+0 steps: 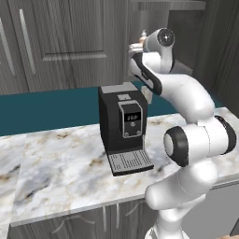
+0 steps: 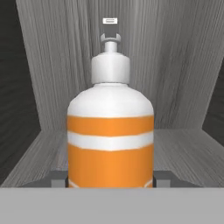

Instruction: Locate and retrieve the spray and soap dispenser from the cabinet. Place them next to the sink.

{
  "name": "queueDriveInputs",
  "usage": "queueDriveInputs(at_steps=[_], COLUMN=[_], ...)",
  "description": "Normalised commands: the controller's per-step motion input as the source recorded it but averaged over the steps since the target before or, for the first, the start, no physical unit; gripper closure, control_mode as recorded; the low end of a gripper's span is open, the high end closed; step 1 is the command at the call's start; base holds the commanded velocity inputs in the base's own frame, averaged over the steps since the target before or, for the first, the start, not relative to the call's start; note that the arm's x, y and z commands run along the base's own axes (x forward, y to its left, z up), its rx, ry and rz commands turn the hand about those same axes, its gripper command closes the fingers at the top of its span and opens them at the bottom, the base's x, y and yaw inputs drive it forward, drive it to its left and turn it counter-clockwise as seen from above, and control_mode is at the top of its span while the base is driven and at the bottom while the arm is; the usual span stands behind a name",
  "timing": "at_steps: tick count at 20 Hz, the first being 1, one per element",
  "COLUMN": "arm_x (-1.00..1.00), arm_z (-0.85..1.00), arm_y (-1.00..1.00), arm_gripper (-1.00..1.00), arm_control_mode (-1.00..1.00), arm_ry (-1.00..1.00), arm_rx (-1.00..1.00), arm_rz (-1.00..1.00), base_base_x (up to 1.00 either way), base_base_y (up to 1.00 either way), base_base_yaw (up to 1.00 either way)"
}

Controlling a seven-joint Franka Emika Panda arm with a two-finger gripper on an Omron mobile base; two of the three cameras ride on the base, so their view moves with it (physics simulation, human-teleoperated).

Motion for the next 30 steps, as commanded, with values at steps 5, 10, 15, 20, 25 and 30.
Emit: queueDriveInputs(at_steps=[5,10,15,20,25,30], arm_x=[-0.98,-1.00,-1.00,-1.00,-1.00,-1.00], arm_z=[0.07,0.07,0.01,0.08,0.00,-0.08], arm_y=[0.00,0.00,0.00,0.06,0.15,0.20], arm_gripper=[1.00,1.00,1.00,1.00,1.00,1.00], arm_control_mode=[-1.00,-1.00,-1.00,-1.00,-1.00,-1.00], arm_ry=[-0.14,-0.09,-0.15,-0.05,0.01,0.09], arm_rx=[0.00,0.00,0.00,0.00,0.00,0.00], arm_rz=[-0.01,-0.01,0.00,0.00,0.00,0.00], base_base_x=[0.00,0.00,0.00,0.00,0.00,0.00], base_base_y=[0.00,0.00,0.00,0.00,0.00,0.00], base_base_yaw=[0.00,0.00,0.00,0.00,0.00,0.00])
